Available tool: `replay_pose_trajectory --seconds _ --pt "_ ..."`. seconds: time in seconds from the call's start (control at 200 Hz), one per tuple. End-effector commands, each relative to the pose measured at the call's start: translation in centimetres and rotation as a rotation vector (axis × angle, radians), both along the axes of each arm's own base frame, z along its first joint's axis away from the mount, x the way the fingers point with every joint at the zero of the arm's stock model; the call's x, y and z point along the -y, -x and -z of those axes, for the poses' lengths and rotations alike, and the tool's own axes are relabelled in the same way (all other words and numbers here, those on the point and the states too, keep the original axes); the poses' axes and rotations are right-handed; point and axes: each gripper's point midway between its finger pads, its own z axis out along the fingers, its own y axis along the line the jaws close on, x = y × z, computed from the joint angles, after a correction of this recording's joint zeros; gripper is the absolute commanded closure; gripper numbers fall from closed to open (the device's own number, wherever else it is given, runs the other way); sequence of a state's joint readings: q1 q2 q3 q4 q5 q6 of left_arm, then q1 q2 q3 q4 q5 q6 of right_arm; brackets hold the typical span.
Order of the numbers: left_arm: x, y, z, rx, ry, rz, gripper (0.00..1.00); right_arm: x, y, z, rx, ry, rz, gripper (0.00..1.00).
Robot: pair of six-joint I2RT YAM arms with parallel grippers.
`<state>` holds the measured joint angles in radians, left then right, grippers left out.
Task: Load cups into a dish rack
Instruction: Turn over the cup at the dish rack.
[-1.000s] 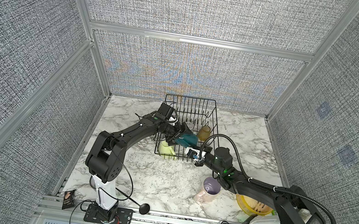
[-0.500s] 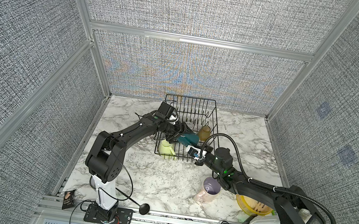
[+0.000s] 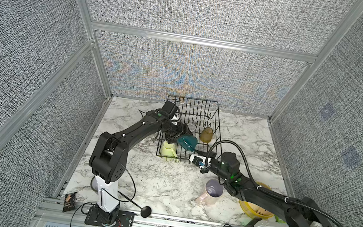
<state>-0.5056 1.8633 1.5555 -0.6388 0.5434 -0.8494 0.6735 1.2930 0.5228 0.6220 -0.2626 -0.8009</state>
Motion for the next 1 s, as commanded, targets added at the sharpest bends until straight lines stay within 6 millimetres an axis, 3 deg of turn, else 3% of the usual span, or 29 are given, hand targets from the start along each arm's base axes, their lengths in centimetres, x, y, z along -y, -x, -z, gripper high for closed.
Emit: replay_pose_trajectory --seconds 0.0,0.1,0.33,0.405,0.475,0.5,0.59,0.995 --pt "0.0 -0.2 -0.2 0.054 -0.058 0.049 0.61 0.5 0.8 -0.7 -0.041 -0.036 -0.001 0.62" --pt "-0.1 -0.3 -0.3 0.084 -0.141 0.082 0.61 1.3 2.3 -1.8 -0.096 -0.107 -0.037 0.54" --pt "0.1 0.5 0.5 0.135 -0.312 0.156 0.61 3.8 3.7 -5.7 -0.181 -0.345 -0.084 0.52" --pt "-0.1 0.6 0.8 0.143 -0.370 0.177 0.61 5.0 3.2 -7.2 -0.180 -0.431 -0.044 0.51" --pt "0.0 0.8 0.2 0.166 -0.401 0.198 0.60 7.2 0.9 -8.5 -0.218 -0.554 0.124 0.43" --pt "0.1 0.8 1.1 0.155 -0.423 0.210 0.60 8.5 -0.3 -8.8 -0.237 -0.607 0.219 0.39" --pt "0.4 0.8 1.3 0.170 -0.455 0.225 0.60 11.6 -2.0 -9.2 -0.298 -0.694 0.412 0.32" --pt "1.8 -0.8 3.3 0.174 -0.492 0.172 0.59 13.2 -2.0 -8.1 -0.318 -0.659 0.496 0.31"
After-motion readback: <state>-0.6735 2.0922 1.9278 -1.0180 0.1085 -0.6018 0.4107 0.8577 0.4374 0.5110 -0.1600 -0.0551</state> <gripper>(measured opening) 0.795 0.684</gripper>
